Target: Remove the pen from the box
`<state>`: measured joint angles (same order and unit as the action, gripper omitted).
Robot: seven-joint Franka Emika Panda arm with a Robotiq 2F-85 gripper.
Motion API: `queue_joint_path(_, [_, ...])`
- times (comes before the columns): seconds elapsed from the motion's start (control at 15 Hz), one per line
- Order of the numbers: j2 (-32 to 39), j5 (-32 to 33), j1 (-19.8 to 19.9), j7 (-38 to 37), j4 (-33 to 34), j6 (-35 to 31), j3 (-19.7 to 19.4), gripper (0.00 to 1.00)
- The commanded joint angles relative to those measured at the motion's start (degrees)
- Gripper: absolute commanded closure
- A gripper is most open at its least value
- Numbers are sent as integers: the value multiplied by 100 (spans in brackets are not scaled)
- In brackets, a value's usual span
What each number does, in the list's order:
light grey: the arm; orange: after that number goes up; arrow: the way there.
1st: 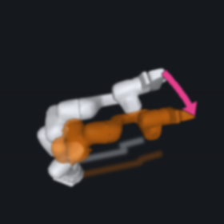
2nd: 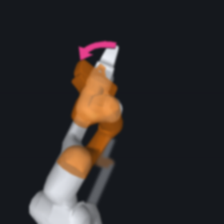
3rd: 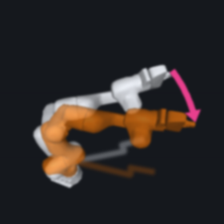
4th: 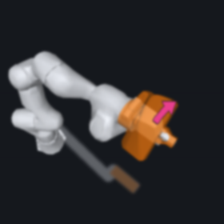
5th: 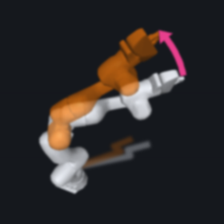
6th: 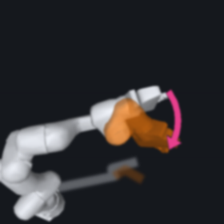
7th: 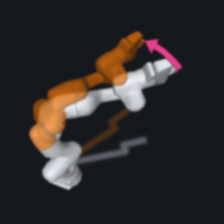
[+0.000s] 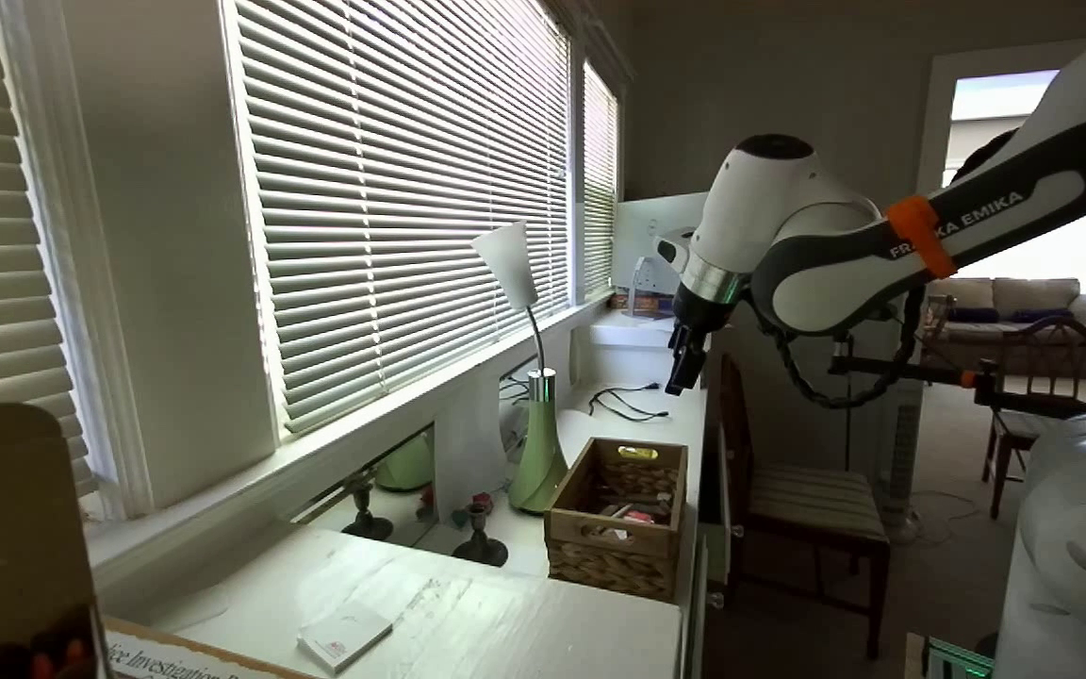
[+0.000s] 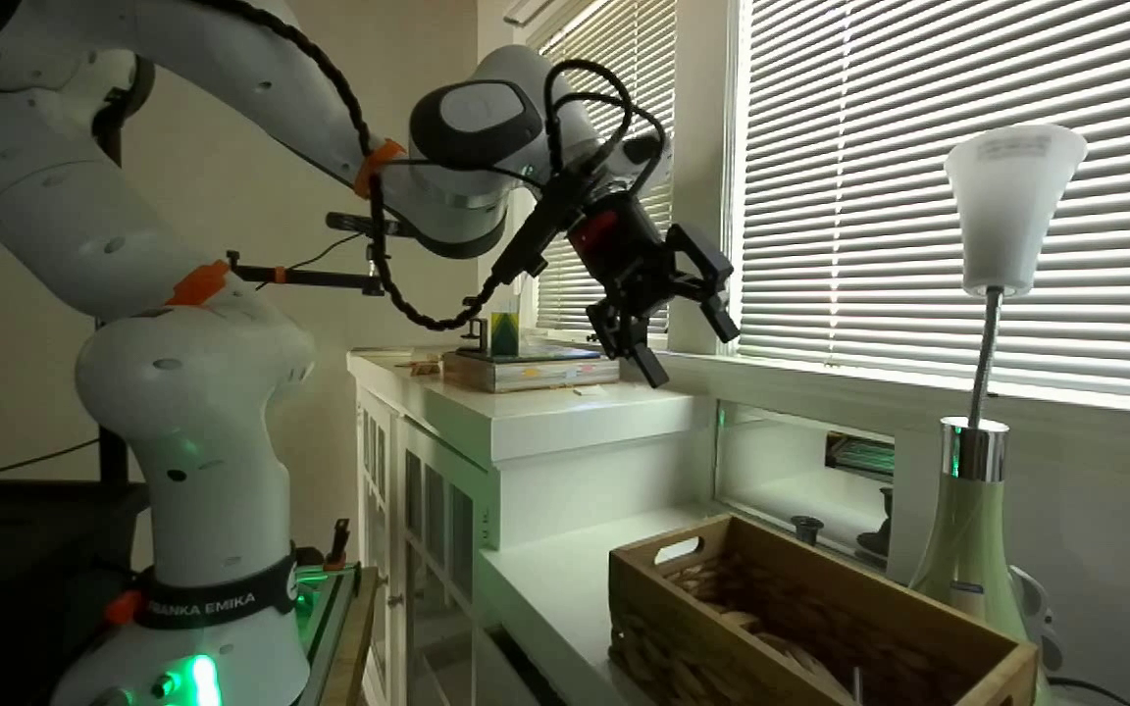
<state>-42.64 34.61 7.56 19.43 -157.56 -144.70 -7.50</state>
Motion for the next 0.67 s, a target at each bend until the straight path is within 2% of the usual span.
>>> queue_joint_path(0.0, [58,-39,32,66,12,-39,14,0])
queue_joint_path(0.2, [89,-32,23,77,16,-56,26,0])
queue_joint_path(0.33, [431,-122,-92,356,257,74,-71,0])
queue_joint_path(0.53, [940,-248,-211,842,493,-30,-347,0])
queue_joint_path(0.6, [1152,-332,-390,1339,561,-183,-620,0])
